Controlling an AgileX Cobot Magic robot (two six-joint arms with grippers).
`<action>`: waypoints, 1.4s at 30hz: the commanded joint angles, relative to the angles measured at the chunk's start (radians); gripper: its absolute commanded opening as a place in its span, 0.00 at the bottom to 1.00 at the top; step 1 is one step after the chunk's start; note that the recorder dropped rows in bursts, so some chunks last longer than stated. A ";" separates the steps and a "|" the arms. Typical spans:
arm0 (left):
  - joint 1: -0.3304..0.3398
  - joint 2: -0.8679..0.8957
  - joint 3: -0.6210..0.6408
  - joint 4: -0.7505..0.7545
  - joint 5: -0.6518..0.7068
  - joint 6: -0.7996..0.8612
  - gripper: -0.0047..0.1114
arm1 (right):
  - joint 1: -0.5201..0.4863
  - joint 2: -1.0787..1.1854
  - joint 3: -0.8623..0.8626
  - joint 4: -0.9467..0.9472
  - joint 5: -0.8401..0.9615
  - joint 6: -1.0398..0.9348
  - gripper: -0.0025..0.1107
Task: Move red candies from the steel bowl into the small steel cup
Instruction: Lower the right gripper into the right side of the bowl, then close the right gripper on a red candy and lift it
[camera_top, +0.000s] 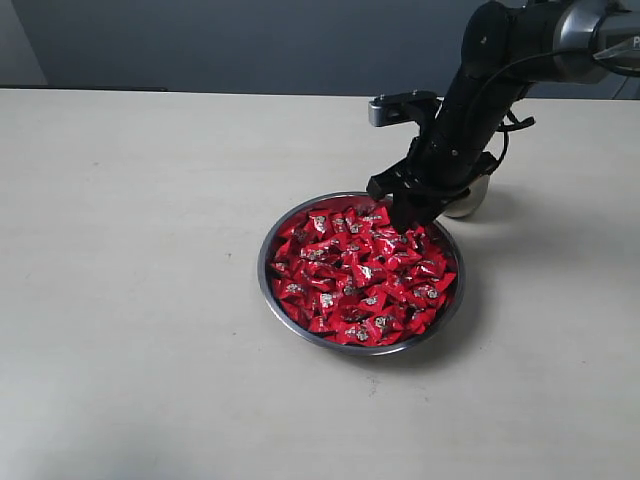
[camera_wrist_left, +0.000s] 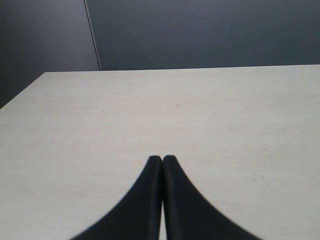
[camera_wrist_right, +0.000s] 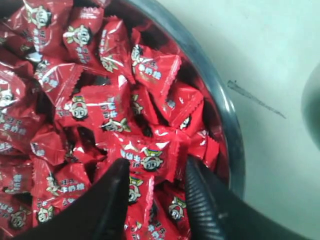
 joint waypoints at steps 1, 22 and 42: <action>-0.007 -0.004 0.004 0.006 -0.002 -0.003 0.04 | -0.001 -0.001 0.004 -0.004 0.000 0.001 0.35; -0.007 -0.004 0.004 0.006 -0.002 -0.003 0.04 | -0.001 0.002 0.004 0.018 -0.028 -0.001 0.35; -0.007 -0.004 0.004 0.006 -0.002 -0.003 0.04 | 0.030 0.044 0.052 0.034 -0.088 -0.002 0.35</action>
